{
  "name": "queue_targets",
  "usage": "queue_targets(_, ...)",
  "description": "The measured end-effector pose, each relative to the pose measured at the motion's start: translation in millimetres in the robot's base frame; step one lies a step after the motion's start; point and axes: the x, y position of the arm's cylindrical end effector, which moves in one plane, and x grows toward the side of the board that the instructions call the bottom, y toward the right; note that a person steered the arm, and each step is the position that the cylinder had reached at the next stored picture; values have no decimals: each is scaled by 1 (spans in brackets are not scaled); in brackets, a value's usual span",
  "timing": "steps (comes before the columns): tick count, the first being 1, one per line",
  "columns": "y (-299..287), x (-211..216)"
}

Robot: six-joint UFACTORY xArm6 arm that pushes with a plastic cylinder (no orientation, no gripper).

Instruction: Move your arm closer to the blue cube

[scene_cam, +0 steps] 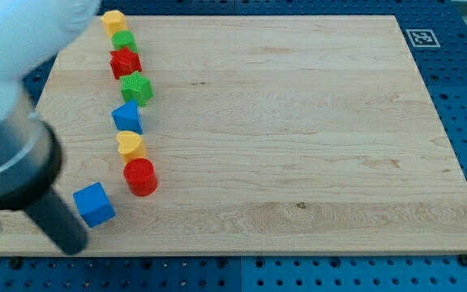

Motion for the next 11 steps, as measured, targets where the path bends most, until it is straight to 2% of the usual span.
queue_targets(1,-43,-15)
queue_targets(2,-53,-26)
queue_targets(5,-46,-39)
queue_targets(7,-10,-39)
queue_targets(11,-19,-56)
